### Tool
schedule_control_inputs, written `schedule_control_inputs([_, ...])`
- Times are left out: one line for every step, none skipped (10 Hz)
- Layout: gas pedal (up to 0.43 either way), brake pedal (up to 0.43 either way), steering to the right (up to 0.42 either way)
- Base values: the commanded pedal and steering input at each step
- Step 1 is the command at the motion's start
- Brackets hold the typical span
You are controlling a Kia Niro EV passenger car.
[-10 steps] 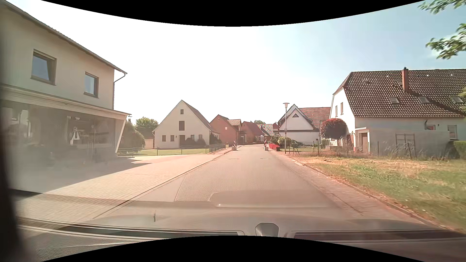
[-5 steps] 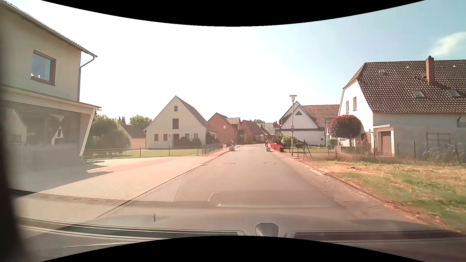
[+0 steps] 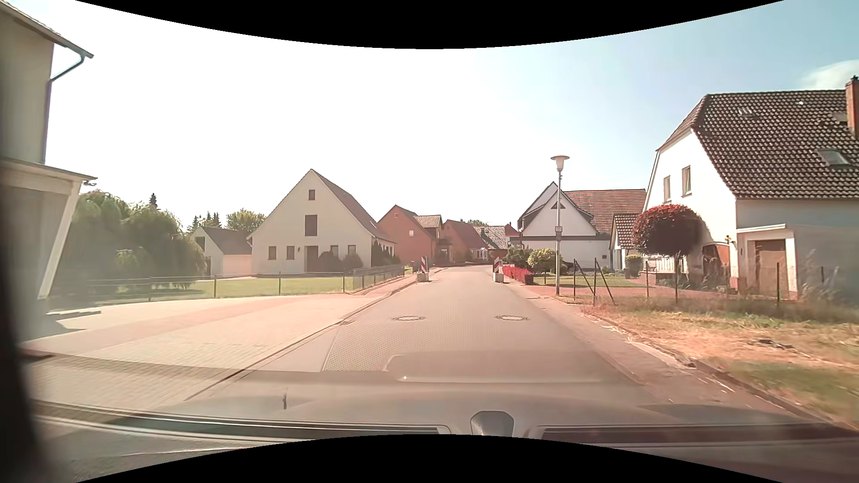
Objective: Follow the waypoints while adhering to traffic rules and regulations
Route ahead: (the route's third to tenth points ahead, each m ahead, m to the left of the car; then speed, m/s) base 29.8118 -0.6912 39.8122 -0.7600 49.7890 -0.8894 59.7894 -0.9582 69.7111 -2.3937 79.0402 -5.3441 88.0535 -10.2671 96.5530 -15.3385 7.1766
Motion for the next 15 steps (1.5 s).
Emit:
schedule_control_inputs([0.110, 0.006, 0.004])
schedule_control_inputs([0.098, 0.006, 0.004])
schedule_control_inputs([0.098, 0.006, 0.003])
schedule_control_inputs([0.098, 0.006, 0.003])
schedule_control_inputs([0.098, 0.006, 0.003])
schedule_control_inputs([0.098, 0.006, 0.003])
schedule_control_inputs([0.087, 0.006, 0.003])
schedule_control_inputs([0.067, 0.006, 0.003])
schedule_control_inputs([0.039, 0.006, 0.003])
schedule_control_inputs([0.000, 0.006, 0.003])
schedule_control_inputs([0.000, 0.006, 0.003])
schedule_control_inputs([0.000, 0.006, 0.003])
schedule_control_inputs([0.000, 0.006, 0.003])
schedule_control_inputs([0.000, 0.006, 0.003])
schedule_control_inputs([0.039, 0.006, 0.004])
